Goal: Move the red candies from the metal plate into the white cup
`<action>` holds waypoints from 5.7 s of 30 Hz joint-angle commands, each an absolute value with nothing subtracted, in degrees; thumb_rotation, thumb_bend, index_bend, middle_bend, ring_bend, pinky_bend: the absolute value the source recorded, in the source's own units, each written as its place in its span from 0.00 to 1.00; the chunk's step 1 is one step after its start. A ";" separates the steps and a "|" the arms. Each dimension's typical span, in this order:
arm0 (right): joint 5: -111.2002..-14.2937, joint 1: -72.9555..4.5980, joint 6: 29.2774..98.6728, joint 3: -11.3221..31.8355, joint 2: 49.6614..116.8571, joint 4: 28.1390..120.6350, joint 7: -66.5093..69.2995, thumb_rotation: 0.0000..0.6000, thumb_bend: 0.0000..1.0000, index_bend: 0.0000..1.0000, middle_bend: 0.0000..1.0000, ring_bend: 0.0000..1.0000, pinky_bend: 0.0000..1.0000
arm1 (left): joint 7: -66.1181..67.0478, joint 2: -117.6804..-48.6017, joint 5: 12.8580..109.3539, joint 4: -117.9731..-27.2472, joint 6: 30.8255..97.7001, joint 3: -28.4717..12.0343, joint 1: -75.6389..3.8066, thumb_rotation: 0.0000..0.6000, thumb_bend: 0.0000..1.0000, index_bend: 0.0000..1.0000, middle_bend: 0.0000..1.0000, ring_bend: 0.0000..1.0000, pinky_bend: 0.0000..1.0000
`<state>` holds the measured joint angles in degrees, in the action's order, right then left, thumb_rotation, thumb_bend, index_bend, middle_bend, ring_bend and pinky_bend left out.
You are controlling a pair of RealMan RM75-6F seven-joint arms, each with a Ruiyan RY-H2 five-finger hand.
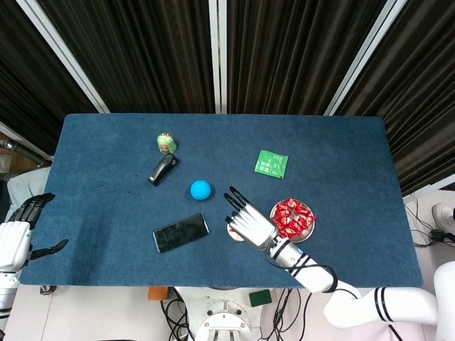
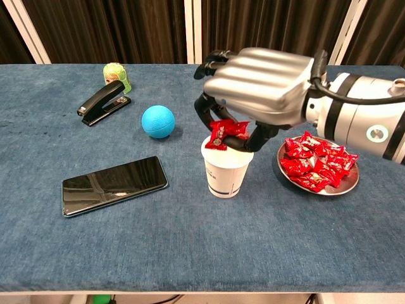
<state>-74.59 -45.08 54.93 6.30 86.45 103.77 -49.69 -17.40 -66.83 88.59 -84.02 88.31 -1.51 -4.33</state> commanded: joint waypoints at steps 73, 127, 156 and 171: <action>-74.89 -38.43 64.75 1.96 72.78 103.91 -38.78 1.00 0.29 0.33 0.15 0.00 0.00 | -16.34 -66.88 89.47 -84.79 88.30 -1.44 -4.22 1.00 0.04 0.15 0.13 0.11 0.23; -67.53 -37.83 53.49 -1.68 79.63 89.85 -37.64 1.00 0.27 0.46 0.04 0.00 0.00 | -16.55 -66.81 88.83 -84.44 87.45 -1.16 -4.06 1.00 0.04 0.15 0.13 0.11 0.23; -66.80 -37.69 53.58 -1.46 79.46 89.57 -38.08 1.00 0.41 0.57 0.05 0.00 0.00 | -16.66 -67.09 88.59 -84.01 86.86 -1.17 -4.27 1.00 0.04 0.15 0.13 0.11 0.23; -77.17 -38.47 60.64 2.43 74.07 100.78 -36.06 1.00 0.42 0.61 0.07 0.00 0.00 | -17.04 -66.98 88.76 -83.93 87.73 -1.40 -4.05 1.00 0.04 0.15 0.13 0.11 0.23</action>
<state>-75.74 -37.87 59.91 1.54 74.73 99.26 -36.19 -17.04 -66.99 88.75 -83.92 87.73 -1.40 -4.06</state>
